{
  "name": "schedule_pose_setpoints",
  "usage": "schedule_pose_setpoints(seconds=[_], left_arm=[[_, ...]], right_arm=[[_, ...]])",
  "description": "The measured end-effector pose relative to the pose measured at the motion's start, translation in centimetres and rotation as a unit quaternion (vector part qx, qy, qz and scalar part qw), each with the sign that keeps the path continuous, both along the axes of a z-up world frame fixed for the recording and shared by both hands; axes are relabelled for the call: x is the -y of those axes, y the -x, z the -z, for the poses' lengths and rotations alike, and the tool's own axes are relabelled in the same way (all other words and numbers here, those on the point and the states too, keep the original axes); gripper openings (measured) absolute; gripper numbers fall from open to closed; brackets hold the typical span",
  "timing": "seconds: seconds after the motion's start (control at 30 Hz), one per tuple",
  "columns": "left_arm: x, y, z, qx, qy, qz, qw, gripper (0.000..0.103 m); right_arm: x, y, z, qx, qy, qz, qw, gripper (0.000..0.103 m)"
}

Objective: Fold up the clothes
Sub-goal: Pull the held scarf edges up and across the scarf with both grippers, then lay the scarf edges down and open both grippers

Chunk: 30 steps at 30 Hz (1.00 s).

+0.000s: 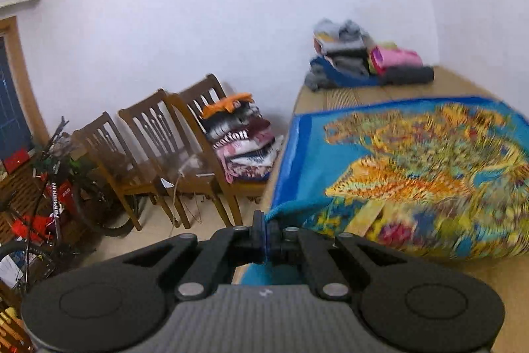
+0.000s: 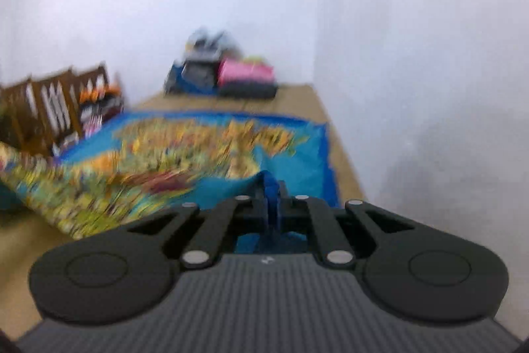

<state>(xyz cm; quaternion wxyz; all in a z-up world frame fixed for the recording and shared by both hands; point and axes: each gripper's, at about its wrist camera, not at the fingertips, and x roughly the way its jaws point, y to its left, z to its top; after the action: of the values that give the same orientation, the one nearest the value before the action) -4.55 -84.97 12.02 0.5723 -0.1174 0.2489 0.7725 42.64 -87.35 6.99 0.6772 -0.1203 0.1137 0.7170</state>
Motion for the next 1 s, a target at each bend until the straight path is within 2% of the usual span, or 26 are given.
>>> schedule_pose_setpoints(seconds=[0.1,0.27,0.37,0.47,0.5,0.57,0.6,0.63,0.7,0.8,0.87,0.9,1.0], left_arm=[[3.9,-0.6,-2.2,-0.006,-0.001,0.004,1.0,0.001],[9.8,-2.6,-2.8,-0.041,0.022,0.012,0.9989,0.001],[11.9,-3.8,-1.6,-0.061,0.047,0.005,0.997,0.001],[12.6,-4.1,0.6,-0.072,0.068,-0.019,0.9949,0.001],[12.3,-4.1,1.6,-0.075,0.078,-0.028,0.9937,0.001],[11.8,-4.2,3.1,-0.087,0.091,-0.041,0.9912,0.001],[11.6,-4.3,3.6,-0.091,0.095,-0.045,0.9902,0.001],[11.4,-4.3,4.1,-0.093,0.099,-0.048,0.9896,0.001],[10.9,-4.3,4.9,-0.096,0.106,-0.053,0.9883,0.001],[10.5,-4.5,5.5,-0.109,0.108,-0.052,0.9867,0.001],[9.9,-4.2,5.6,-0.109,0.111,-0.053,0.9865,0.001],[9.6,-3.9,5.7,-0.106,0.112,-0.052,0.9866,0.001],[8.8,-3.2,5.8,-0.107,0.113,-0.051,0.9865,0.001]], right_arm=[[4.4,-2.1,-2.7,0.003,-0.024,0.026,0.999,0.007],[11.5,-4.8,-5.0,0.05,-0.03,0.064,0.996,0.005],[14.1,-6.6,-4.3,0.067,-0.004,0.068,0.995,0.005],[15.1,-7.2,-1.7,0.05,0.054,0.044,0.996,0.007],[14.9,-7.3,0.0,0.027,0.079,0.044,0.996,0.009],[14.0,-7.6,3.6,-0.039,0.127,0.061,0.989,0.024],[13.5,-7.8,5.5,-0.082,0.149,0.07,0.983,0.039],[13.3,-7.8,7.4,-0.133,0.166,0.075,0.974,0.044],[12.7,-7.7,10.4,-0.22,0.188,0.098,0.952,0.046],[11.3,-7.7,14.4,-0.332,0.216,0.142,0.907,0.047],[10.1,-7.6,15.8,-0.369,0.211,0.179,0.887,0.046],[9.4,-7.5,16.2,-0.378,0.204,0.188,0.883,0.046],[7.2,-7.0,16.3,-0.386,0.18,0.202,0.882,0.046]])
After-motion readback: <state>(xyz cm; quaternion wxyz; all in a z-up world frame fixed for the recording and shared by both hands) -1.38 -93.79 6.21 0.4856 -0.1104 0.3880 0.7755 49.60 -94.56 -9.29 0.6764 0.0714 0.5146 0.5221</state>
